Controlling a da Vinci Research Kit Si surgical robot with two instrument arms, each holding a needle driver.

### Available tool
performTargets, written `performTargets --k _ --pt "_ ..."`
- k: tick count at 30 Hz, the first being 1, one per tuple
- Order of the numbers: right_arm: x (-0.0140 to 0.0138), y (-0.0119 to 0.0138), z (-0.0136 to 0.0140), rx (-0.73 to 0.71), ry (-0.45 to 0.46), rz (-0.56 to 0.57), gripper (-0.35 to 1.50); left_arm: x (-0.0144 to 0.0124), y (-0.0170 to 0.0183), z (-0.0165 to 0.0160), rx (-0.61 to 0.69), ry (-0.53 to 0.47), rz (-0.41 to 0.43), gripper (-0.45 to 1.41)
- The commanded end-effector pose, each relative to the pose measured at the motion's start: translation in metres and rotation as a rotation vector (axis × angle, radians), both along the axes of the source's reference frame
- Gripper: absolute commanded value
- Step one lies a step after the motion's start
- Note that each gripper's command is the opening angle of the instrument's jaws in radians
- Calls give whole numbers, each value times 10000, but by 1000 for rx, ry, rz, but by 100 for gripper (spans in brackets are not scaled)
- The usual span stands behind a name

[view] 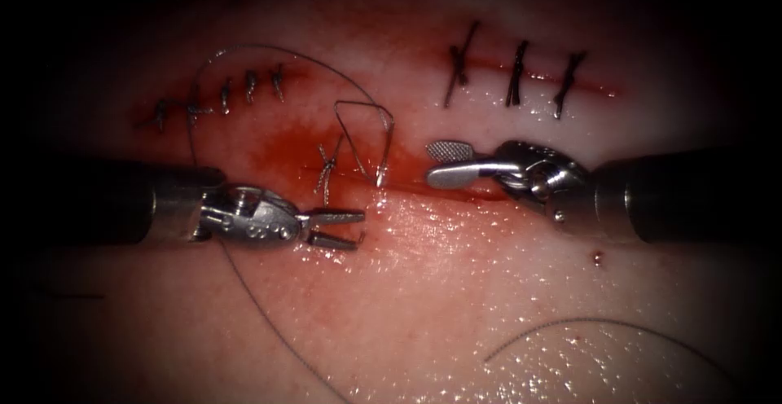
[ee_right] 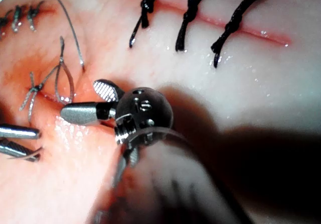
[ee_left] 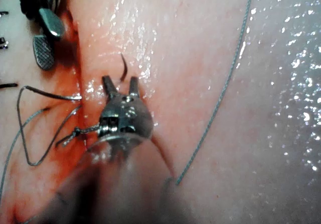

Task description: Wound Closure

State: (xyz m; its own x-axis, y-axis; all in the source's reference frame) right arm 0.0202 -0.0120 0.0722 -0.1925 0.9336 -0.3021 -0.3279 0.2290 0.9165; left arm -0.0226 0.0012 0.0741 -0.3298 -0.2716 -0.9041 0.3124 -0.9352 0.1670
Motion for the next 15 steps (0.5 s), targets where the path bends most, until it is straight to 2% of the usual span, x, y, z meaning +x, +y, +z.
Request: performTargets --k 1,8,9,10,11,15 --pt "7 -6 6 1 0 -1 121 -8 -7 7 11 0 0 32" --pt "8 -8 8 -3 0 -2 121 -24 -16 14 79 -30 24 38" --pt "8 -8 8 -3 0 -1 121 -23 -16 14 105 -32 20 22" --pt "8 -8 8 -3 0 -1 121 -22 -15 14 127 -35 18 -6" --pt "7 -8 9 -2 0 -1 121 -21 -14 14 146 -37 9 -43" --pt "5 -6 9 -53 -17 -8 118 -15 -9 13 295 -48 -50 -45"
